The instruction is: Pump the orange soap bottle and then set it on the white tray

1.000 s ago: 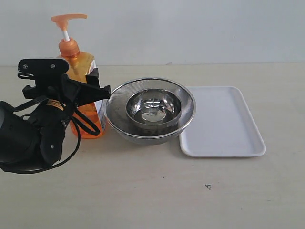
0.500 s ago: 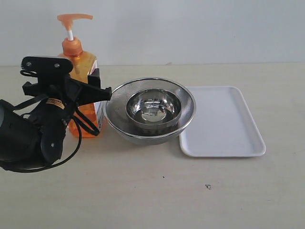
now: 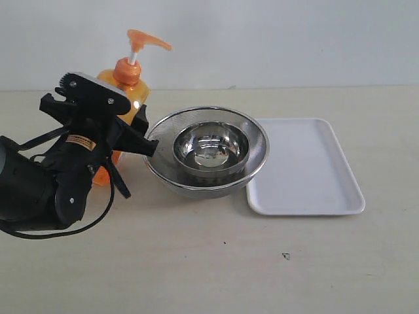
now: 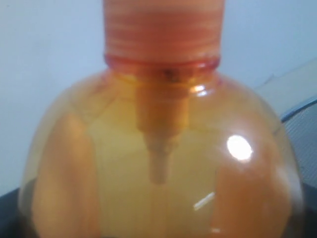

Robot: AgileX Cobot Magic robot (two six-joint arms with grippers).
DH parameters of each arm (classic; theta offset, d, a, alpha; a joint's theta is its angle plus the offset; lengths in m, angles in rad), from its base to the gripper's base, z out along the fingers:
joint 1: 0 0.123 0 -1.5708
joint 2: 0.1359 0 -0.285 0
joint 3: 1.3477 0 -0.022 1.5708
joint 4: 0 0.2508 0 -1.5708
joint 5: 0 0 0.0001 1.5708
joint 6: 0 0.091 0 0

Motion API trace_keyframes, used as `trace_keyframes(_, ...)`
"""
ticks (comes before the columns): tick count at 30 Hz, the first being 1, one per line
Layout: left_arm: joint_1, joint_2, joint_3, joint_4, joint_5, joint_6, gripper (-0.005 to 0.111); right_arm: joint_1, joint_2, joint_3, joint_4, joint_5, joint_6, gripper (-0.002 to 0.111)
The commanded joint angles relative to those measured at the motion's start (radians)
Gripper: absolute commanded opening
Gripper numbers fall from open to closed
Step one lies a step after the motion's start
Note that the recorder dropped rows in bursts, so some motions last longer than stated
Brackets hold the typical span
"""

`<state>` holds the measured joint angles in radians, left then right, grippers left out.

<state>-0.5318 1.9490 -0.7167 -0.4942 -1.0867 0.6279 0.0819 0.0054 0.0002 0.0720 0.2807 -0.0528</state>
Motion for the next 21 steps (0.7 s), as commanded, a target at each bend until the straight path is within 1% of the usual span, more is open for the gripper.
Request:
trace_keyframes(1, 0.003, 0.006, 0.007, 0.087, 0.041, 0.011, 0.005, -0.003, -0.005, 0.000, -0.001, -0.087, -0.008, 0.000)
trace_keyframes(5, 0.003, 0.006, 0.007, 0.087, 0.041, 0.011, 0.005, -0.003, -0.005, 0.000, -0.001, -0.198, 0.022, 0.000)
trace_keyframes(10, 0.003, 0.006, -0.018, 0.092, 0.043, 0.011, 0.005, -0.003, -0.005, 0.000, -0.001, -0.281, 0.185, 0.000)
trace_keyframes(12, 0.003, 0.006, -0.033, 0.092, 0.046, 0.011, 0.005, -0.003, -0.005, 0.000, -0.001, -0.304, 0.209, 0.000)
trace_keyframes(17, 0.003, 0.006, -0.043, 0.092, 0.046, 0.011, 0.005, -0.003, -0.005, 0.000, -0.001, -0.312, 0.287, 0.000)
trace_keyframes(21, 0.003, 0.006, -0.043, 0.092, 0.049, 0.011, 0.005, -0.003, -0.005, 0.000, -0.001, -0.309, 0.287, 0.000)
